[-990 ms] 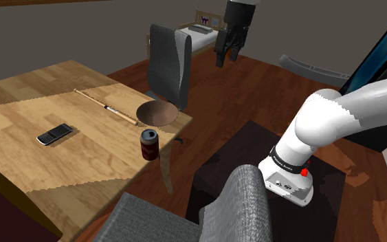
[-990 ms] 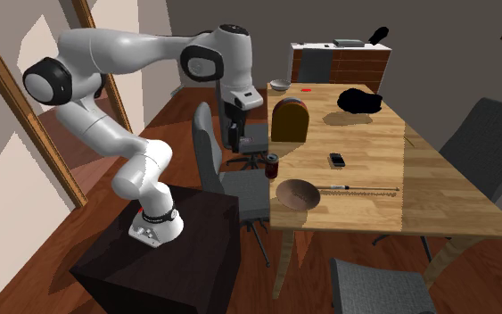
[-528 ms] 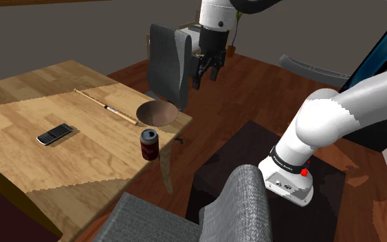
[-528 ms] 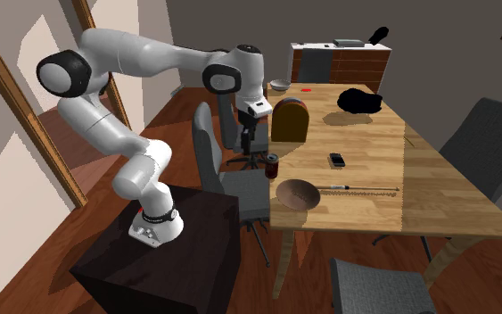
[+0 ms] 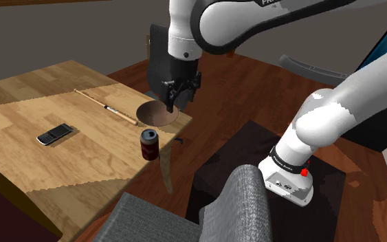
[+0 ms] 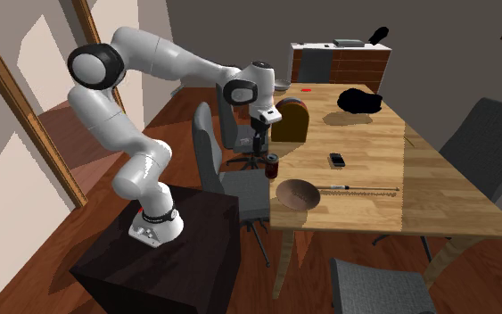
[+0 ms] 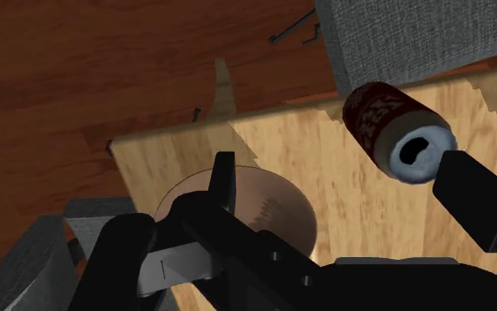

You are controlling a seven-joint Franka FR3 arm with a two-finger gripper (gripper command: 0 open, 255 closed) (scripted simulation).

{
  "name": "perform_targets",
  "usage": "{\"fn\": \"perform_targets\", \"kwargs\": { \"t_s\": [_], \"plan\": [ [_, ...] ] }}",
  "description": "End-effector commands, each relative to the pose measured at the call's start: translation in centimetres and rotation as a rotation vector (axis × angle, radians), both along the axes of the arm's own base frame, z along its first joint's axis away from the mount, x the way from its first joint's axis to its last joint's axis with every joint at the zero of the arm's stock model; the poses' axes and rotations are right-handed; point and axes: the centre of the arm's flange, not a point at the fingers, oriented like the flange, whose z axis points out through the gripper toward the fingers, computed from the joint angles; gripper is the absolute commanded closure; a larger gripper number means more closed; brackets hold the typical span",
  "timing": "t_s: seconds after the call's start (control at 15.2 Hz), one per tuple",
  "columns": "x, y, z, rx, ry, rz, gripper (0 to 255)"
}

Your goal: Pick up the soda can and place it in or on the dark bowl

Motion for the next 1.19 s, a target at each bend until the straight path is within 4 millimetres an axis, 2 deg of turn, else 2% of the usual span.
{"fn": "perform_targets", "kwargs": {
  "t_s": [0.0,0.53,1.06,1.12],
  "plan": [
    [0.5,1.9,-1.5,-0.004,-0.002,-0.010,0],
    [3.2,10.0,-8.1,-0.024,-0.007,-0.044,0],
    [3.3,10.2,-12.3,-0.025,-0.007,-0.045,0],
    [3.3,10.2,-12.3,-0.025,-0.007,-0.045,0]
  ]
}}
